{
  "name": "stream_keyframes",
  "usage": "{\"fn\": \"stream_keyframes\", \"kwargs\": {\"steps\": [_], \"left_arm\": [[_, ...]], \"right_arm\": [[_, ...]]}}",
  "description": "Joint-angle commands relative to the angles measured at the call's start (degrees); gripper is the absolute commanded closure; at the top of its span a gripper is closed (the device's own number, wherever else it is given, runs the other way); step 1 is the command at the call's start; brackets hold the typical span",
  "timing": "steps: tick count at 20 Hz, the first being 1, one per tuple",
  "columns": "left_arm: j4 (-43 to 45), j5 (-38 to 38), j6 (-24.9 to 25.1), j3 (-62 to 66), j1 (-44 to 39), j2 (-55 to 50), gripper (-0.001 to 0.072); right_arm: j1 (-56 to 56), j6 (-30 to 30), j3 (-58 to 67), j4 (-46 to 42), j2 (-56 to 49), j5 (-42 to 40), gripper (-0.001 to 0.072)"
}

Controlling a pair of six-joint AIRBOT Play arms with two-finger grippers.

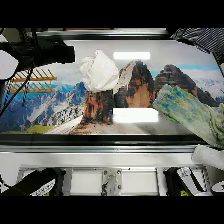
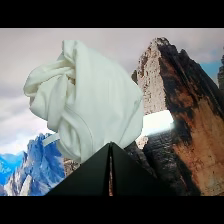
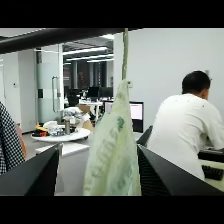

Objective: Fold the clothes and pants, and hang the long-sleeved shirts on hangers.

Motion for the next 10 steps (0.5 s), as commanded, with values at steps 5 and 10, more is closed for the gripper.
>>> {"fn": "stream_keyframes", "kwargs": {"steps": [5,10], "left_arm": [[0.0,0.04,0.04,0.04,-0.04,-0.04,0.0699],[-0.17,-0.61,-0.72,0.04,-0.04,-0.04,0.07]], "right_arm": [[0.04,0.02,0.0,6.03,4.2,10.45,0.0198],[4.61,10.73,0.0,7.3,1.79,52.48,0.0199]]}}
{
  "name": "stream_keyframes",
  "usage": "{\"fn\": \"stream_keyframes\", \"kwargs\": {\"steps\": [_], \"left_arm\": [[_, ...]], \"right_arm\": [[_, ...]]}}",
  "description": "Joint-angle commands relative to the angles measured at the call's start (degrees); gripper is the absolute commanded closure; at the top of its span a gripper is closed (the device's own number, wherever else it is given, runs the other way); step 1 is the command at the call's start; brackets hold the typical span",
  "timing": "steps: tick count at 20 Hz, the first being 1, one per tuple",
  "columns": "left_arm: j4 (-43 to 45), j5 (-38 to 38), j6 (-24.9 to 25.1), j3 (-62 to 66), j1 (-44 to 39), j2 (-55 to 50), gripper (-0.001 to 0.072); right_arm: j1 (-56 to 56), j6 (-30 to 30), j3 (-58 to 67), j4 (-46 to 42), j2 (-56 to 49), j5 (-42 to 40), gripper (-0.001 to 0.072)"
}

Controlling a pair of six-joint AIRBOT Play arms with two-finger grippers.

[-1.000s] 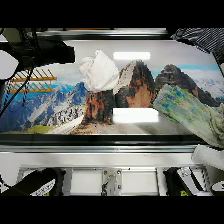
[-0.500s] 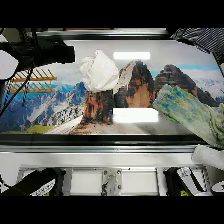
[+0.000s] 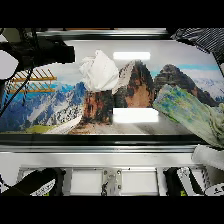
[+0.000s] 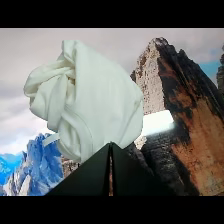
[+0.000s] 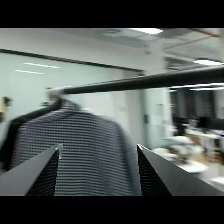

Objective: Fold the clothes and pants, and hang the long-sleeved shirts on hangers.

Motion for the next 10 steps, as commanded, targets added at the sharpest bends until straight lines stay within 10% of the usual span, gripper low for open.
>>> {"fn": "stream_keyframes", "kwargs": {"steps": [1,10], "left_arm": [[-0.11,-0.94,-0.63,0.04,-0.04,-0.04,0.07],[-6.51,-3.28,-3.8,-8.28,-1.92,4.24,0.07]], "right_arm": [[6.29,8.94,0.0,-1.38,-2.14,30.47,0.0199],[61.66,24.74,-0.72,-44.24,-6.54,25.46,0.02]]}}
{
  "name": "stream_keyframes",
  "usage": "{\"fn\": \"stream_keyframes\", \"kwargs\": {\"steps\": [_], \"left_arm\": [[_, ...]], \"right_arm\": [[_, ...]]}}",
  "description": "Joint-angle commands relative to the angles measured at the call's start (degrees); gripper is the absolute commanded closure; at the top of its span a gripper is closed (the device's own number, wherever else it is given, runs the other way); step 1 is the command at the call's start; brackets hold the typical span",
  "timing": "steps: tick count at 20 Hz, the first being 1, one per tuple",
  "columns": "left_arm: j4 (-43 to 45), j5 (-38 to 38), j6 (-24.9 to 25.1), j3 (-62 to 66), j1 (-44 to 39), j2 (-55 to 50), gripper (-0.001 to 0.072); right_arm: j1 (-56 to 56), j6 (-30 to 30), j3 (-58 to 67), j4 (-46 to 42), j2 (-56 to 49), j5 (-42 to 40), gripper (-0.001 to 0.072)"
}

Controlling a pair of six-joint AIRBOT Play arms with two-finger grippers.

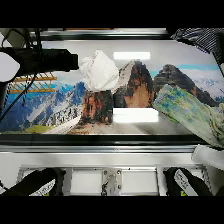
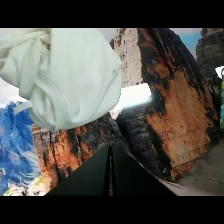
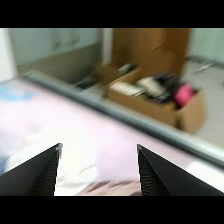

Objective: Fold the clothes and pants, and hang the long-sleeved shirts on hangers.

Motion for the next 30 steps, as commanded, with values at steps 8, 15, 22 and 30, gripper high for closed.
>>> {"fn": "stream_keyframes", "kwargs": {"steps": [8,15,22,30], "left_arm": [[-2.84,6.88,-5.2,-22.12,-0.9,14.21,0.07],[-2.69,9.73,-5.16,-24.41,-0.9,18.05,0.0699],[-2.71,11.04,-5.18,-24.44,-0.9,18.14,0.07],[-2.73,11.54,-5.16,-24.44,-0.9,18.14,0.0699]], "right_arm": [[39.21,9.05,-0.44,-12.7,-15.41,-1.9,0.02],[39.8,9.05,-0.44,-12.66,-18.1,-1.73,0.0264],[39.8,9.01,-0.44,-12.66,-18.21,-1.77,0.0696],[39.8,9.01,-0.44,-12.66,-18.21,-1.77,0.0695]]}}
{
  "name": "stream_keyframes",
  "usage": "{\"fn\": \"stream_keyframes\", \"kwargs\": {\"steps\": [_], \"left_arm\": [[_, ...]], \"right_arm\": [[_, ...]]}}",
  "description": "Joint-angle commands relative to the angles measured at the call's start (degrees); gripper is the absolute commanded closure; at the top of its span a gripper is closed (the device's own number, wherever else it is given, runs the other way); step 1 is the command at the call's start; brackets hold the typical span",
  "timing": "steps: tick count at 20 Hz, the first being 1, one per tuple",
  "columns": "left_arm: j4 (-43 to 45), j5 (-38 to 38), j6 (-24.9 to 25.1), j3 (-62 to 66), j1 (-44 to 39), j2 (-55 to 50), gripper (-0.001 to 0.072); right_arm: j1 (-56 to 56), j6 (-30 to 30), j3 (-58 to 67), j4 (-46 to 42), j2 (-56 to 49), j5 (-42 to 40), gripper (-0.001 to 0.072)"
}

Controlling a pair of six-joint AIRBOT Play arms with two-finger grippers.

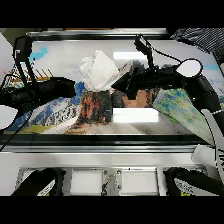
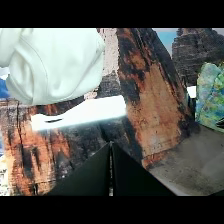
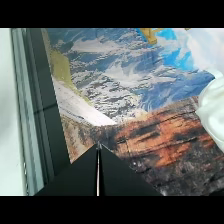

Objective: Fold the clothes and pants, and hang the long-sleeved shirts on hangers.

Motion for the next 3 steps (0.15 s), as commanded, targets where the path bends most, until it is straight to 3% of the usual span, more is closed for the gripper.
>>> {"fn": "stream_keyframes", "kwargs": {"steps": [1,3], "left_arm": [[0.02,0.2,0.09,-0.02,-0.04,0.04,0.0699],[0.02,0.2,0.09,-0.02,-0.04,0.04,0.0699]], "right_arm": [[0.07,-0.02,-0.02,0.02,-0.04,0.02,0.0696],[0.07,-0.02,-0.02,0.02,-0.04,0.02,0.0695]]}}
